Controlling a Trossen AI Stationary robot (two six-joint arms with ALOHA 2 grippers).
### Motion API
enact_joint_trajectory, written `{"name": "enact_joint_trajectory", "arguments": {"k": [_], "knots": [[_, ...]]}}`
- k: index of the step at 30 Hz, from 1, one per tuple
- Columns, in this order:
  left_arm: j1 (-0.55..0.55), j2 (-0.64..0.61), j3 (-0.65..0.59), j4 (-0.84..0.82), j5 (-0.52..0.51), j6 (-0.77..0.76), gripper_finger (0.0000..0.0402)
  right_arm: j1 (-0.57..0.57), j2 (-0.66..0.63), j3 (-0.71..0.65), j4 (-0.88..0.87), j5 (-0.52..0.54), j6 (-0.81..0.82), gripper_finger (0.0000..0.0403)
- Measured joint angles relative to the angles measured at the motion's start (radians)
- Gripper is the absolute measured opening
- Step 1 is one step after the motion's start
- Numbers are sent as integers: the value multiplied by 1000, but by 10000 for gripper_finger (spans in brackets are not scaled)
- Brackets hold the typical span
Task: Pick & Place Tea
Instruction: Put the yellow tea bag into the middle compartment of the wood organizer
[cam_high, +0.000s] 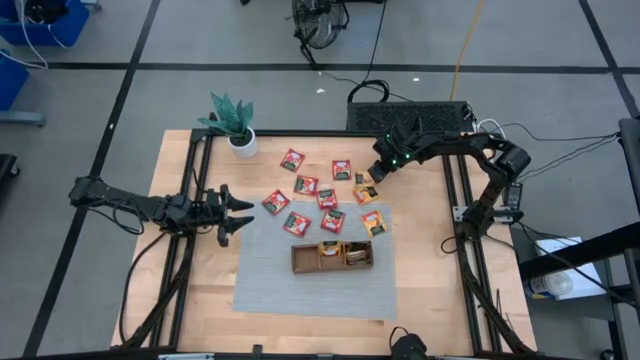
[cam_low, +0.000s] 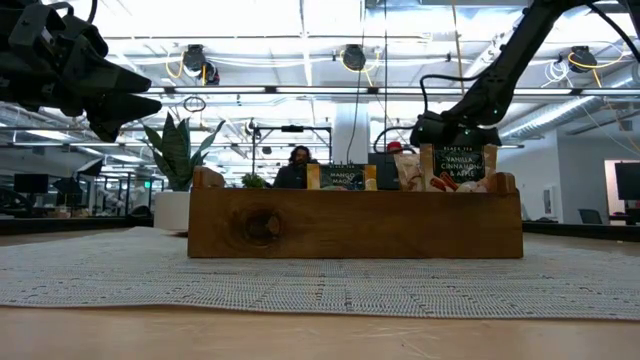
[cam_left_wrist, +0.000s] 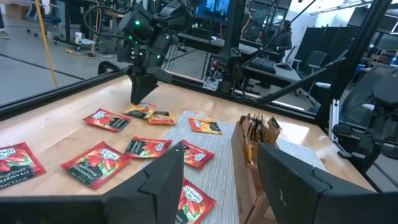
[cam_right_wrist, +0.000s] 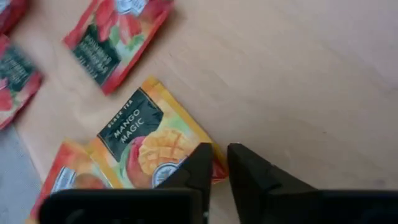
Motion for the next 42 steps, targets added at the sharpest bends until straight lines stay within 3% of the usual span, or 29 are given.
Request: {"name": "enact_joint_trajectory", "arguments": {"k": [3, 11, 18, 21, 28, 33, 37, 42], "knots": [[0, 0, 0, 0, 0, 0, 205, -1, 0, 0, -8, 1, -34, 5], [0, 0, 0, 0, 0, 0, 205, 12, -52, -4, -31, 21, -53, 0], [0, 0, 0, 0, 0, 0, 205, 92, -247, -4, -52, 22, -47, 0], [0, 0, 0, 0, 0, 0, 205, 157, -362, -9, -73, 88, -41, 0], [0, 0, 0, 0, 0, 0, 205, 379, -634, -134, 41, 197, 44, 0], [0, 0, 0, 0, 0, 0, 205, 624, -786, -301, 243, 309, 117, 0], [0, 0, 0, 0, 0, 0, 205, 865, -829, -382, 417, 497, 115, 0], [0, 0, 0, -1, 0, 0, 205, 1126, -774, -386, 569, 706, 53, 0]]}}
